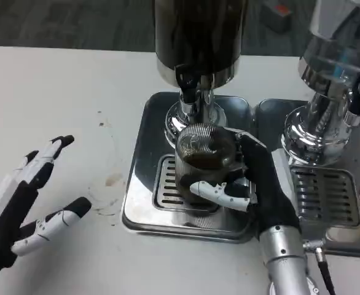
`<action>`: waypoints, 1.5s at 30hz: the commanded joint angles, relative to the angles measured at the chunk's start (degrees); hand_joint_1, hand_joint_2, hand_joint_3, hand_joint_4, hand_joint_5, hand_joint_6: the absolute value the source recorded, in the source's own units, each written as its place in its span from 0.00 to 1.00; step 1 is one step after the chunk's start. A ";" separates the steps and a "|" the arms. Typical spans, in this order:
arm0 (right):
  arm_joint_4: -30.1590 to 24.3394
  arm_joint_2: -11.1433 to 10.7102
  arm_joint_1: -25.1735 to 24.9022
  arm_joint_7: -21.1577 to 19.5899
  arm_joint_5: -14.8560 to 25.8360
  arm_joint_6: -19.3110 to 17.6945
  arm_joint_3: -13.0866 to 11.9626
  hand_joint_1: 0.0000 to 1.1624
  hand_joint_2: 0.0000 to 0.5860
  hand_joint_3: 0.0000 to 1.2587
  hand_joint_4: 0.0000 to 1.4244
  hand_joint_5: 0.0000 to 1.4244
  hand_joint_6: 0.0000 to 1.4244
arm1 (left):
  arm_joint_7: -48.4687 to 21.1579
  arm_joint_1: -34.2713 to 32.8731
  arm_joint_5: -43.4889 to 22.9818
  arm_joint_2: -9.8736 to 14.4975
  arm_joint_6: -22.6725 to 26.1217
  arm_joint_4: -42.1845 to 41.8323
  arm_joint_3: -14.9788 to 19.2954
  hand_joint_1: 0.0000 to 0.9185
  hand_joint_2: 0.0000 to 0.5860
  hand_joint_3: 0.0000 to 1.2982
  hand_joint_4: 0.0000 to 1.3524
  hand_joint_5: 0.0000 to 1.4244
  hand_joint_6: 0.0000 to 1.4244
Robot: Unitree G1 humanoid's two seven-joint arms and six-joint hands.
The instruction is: Grasp the cup under the faucet to collect the drink, then remove the cup.
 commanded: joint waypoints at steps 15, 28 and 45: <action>-12.52 -1.57 3.98 3.11 -1.99 3.28 -0.11 0.87 0.33 0.39 0.45 0.47 0.55 | 1.91 -0.49 2.66 0.09 1.15 -0.09 -2.44 0.00 0.28 0.04 0.00 0.04 0.00; -18.01 -2.75 8.40 5.26 -2.58 5.76 0.37 0.87 0.33 0.39 0.45 0.47 0.56 | 2.38 -0.24 3.99 0.47 1.58 -0.69 -3.52 0.00 0.28 0.04 0.00 0.04 0.00; -30.57 -6.22 15.95 10.91 -2.50 8.00 1.13 0.86 0.34 0.39 0.45 0.47 0.56 | 6.80 5.65 10.09 4.25 4.59 -9.53 -3.20 0.00 0.28 0.04 0.00 0.03 0.00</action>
